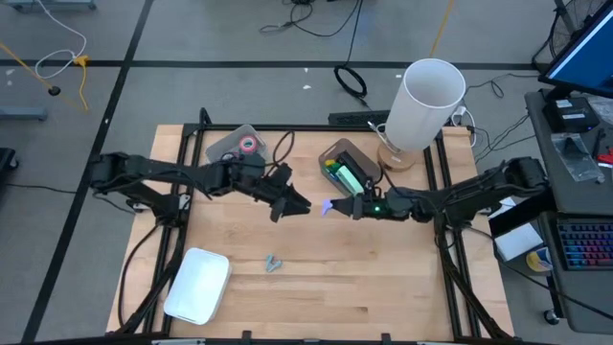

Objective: Pick and place Stapler, Stapler remover, tape
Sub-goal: Put the light purple staple remover into the white bin

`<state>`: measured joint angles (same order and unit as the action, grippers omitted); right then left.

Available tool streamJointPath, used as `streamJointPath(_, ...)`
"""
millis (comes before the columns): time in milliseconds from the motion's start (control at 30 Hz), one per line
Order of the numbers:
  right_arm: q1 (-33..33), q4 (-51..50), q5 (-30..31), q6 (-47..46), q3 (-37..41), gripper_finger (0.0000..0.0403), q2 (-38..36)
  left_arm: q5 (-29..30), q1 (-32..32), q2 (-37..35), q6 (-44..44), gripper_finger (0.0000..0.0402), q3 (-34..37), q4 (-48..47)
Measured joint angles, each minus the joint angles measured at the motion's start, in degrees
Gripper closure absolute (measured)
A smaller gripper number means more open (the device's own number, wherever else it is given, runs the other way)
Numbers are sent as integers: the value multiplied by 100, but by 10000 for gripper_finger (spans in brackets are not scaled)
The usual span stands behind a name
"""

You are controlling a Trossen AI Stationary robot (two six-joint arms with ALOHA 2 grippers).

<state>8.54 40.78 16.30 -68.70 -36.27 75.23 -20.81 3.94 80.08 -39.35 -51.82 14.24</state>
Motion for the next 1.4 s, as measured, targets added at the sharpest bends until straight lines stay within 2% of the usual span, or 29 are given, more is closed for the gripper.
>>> streamJointPath(333, -73, -29, -175, -80, 0, 366, 78, -261, -69, 611, -785, 202, -32, 962)
streamJointPath(1067, -264, -204, -306, -109, 0, 366, 78, 336, -54, 719, -1216, 202, -39, 1023)
streamJointPath(1400, -372, -334, -317, -99, 0, 366, 67, -102, -53, 1466, -1337, 202, -671, 902)
